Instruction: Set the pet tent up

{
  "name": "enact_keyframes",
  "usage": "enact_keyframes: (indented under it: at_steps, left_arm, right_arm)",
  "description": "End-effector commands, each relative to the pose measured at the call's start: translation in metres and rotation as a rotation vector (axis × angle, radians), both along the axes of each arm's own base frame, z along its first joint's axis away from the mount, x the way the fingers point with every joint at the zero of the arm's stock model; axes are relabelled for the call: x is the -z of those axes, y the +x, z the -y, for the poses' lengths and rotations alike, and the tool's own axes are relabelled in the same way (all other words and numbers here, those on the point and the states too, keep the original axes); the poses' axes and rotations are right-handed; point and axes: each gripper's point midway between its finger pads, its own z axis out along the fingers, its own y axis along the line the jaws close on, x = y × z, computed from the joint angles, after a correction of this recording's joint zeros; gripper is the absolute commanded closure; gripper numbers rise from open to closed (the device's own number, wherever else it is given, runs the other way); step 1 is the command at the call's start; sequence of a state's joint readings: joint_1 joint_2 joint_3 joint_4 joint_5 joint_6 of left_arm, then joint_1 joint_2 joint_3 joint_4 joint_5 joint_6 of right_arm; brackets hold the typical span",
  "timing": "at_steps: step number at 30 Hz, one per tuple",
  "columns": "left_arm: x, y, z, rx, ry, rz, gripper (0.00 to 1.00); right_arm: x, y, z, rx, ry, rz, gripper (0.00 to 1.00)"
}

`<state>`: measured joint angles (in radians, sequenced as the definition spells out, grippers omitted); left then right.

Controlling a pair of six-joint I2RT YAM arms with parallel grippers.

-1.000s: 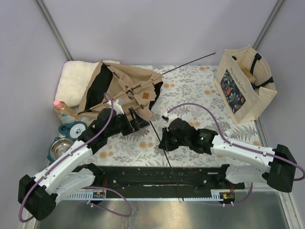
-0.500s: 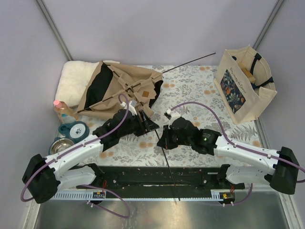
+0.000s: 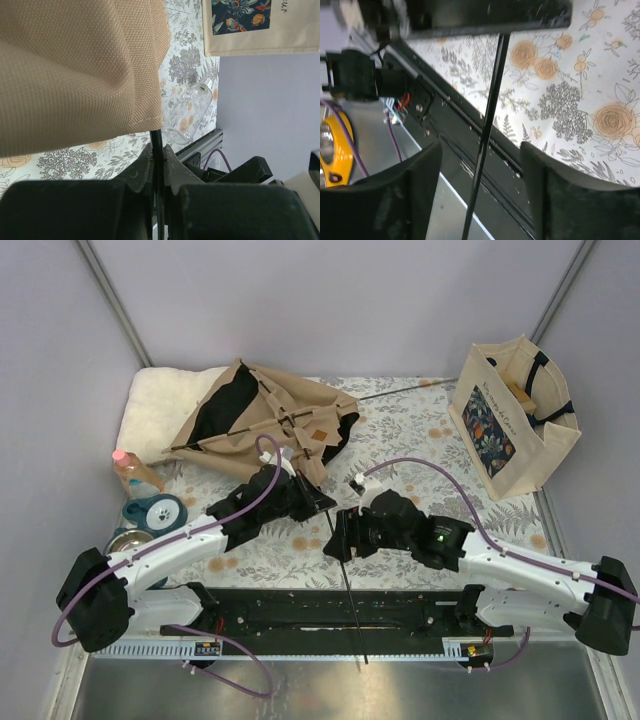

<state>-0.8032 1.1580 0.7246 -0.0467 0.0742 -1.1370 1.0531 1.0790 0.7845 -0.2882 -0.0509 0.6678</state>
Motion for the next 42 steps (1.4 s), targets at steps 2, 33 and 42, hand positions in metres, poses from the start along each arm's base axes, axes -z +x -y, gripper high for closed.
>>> enact_keyframes:
  at_steps: [2,33,42]
  left_arm:
    - [-0.054,0.021,0.010,-0.047,-0.087,0.117,1.00]
    - [-0.052,0.026,0.014,-0.032,-0.038,0.118,0.81]
    - [-0.041,0.016,-0.005,0.050,0.096,0.258,0.08]
  right_arm:
    - [0.009,-0.040,0.019,-0.173,0.012,-0.029,0.16]
    - [0.018,-0.129,0.051,-0.472,0.148,-0.265,1.00]
    - [-0.002,-0.114,0.051,-0.392,0.134,-0.206,1.00]
